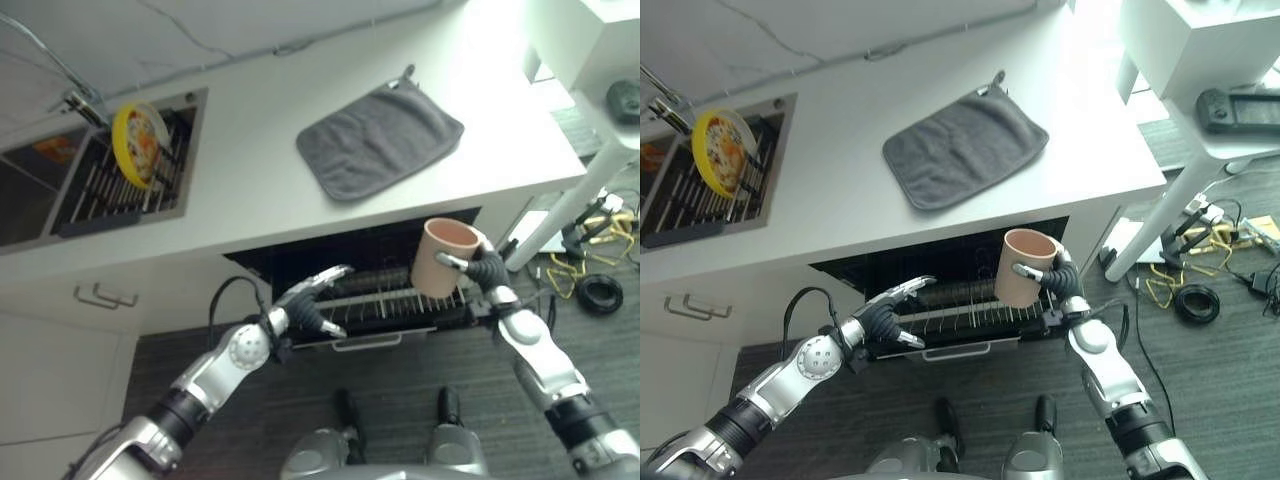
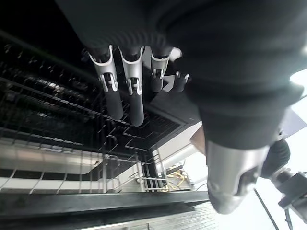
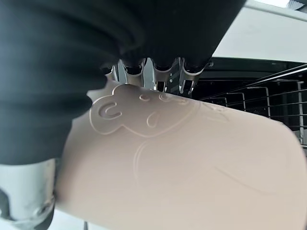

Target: Place the dishes in the dishwasher.

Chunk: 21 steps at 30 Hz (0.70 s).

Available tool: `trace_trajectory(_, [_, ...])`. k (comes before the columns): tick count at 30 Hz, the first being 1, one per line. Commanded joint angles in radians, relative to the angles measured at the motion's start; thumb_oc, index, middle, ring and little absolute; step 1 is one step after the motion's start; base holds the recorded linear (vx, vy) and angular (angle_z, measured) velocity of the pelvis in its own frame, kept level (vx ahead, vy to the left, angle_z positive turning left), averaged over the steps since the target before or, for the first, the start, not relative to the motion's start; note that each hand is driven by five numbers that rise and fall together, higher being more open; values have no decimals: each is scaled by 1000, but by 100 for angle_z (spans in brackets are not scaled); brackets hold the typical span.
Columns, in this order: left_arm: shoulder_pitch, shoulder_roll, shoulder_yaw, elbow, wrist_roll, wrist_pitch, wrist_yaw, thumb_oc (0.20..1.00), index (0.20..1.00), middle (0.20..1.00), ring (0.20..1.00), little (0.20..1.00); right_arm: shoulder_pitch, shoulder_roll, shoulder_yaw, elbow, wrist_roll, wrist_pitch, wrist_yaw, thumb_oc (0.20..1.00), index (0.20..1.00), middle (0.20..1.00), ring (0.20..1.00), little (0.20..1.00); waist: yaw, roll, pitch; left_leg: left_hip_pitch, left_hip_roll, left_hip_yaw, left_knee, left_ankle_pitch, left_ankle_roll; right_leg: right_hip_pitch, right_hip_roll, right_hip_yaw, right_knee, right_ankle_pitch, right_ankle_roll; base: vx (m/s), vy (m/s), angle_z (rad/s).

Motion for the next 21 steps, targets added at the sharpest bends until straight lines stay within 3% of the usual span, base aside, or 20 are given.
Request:
trace_trajectory(1, [-23, 42, 11, -38, 37, 13, -44, 1000, 1000, 1000, 1000, 1000, -64, 25, 0, -41, -58, -45, 57, 200, 200, 200, 200, 200, 8, -63, -8, 52, 18, -36, 72, -107, -23, -16, -40, -1, 100, -76, 12, -35, 27, 0])
trace_trajectory(11, [-84, 54, -27, -61, 67, 63, -136, 1000, 1000, 1000, 1000, 1000, -156, 28, 29, -7, -69, 32, 78, 200, 200, 200, 200, 200, 24, -64, 50, 9, 19, -58, 90, -98, -25, -49, -35, -12, 143, -99, -2, -55, -7, 3])
trace_trajectory(17, [-189, 89, -62, -32, 90, 89, -153, 1000, 1000, 1000, 1000, 1000, -314, 45, 76, 63, -42, 143, 81, 200, 200, 200, 200, 200, 50, -81, 112, -46, 24, -65, 111, -93, -27, -95, -31, -19, 159, -94, -4, -116, -23, 9])
trace_trajectory(21, [-240, 107, -72, -27, 109, 101, -159, 1000, 1000, 1000, 1000, 1000, -364, 38, 79, 117, -38, 150, 81, 200, 200, 200, 200, 200, 65, -90, 139, -69, 25, -74, 118, -88, -26, -114, -26, -22, 164, -88, -3, -90, -24, 4])
